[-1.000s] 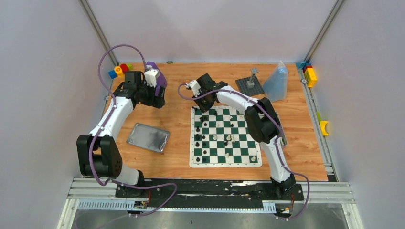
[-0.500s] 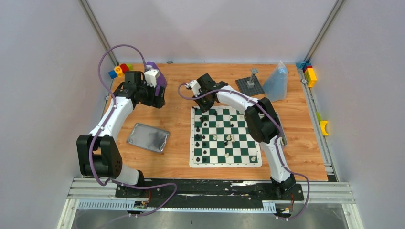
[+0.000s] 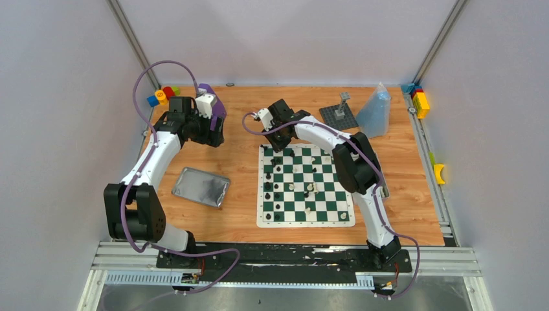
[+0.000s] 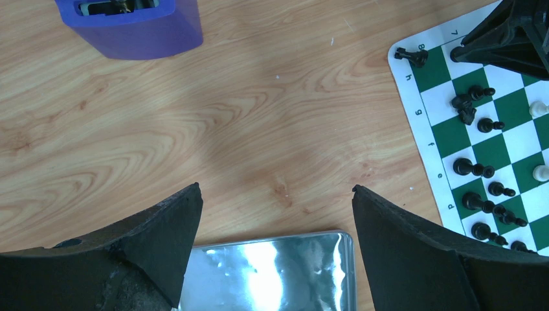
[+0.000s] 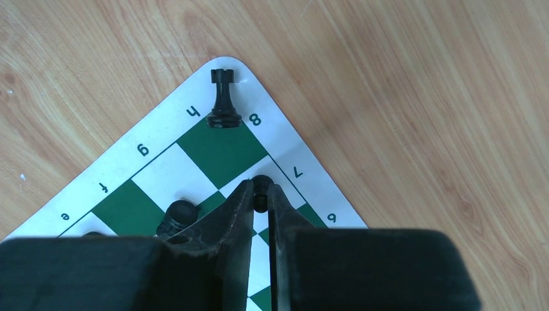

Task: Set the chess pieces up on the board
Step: Adjust the chess piece on the chessboard.

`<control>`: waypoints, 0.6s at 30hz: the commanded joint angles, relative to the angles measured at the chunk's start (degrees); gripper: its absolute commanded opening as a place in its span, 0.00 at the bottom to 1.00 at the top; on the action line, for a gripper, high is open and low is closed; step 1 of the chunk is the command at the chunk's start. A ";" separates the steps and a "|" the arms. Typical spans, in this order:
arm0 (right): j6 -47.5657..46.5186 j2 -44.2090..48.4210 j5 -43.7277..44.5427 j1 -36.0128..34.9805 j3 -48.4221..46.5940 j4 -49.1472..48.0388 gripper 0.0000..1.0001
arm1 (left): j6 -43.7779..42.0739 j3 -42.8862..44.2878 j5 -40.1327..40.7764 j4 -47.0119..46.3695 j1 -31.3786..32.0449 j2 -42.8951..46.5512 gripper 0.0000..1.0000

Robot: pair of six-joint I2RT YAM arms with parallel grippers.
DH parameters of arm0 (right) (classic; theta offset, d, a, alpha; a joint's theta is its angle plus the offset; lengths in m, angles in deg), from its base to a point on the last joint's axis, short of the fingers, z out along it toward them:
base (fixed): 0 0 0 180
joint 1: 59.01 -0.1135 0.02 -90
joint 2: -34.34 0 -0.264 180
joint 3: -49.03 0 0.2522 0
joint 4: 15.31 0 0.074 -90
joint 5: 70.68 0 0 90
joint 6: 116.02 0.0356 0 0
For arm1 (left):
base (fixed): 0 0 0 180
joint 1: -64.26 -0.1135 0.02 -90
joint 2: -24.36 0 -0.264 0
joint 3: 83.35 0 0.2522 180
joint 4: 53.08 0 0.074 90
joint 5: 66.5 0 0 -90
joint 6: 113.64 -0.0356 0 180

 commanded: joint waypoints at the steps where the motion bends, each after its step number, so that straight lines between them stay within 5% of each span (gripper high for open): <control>1: 0.30 2.57 -0.40 0.34 0.09 -0.09 0.10 | -0.09 -0.47 -1.09 -1.61 -0.33 1.66 0.93; 8: 0.30 2.62 -0.56 0.32 0.17 0.27 0.15 | -0.12 -0.47 -1.09 -1.61 -0.33 1.60 0.93; 18: 0.39 5.93 0.71 0.95 0.02 0.25 0.46 | -0.26 -0.41 -1.05 -1.54 -0.32 1.48 0.94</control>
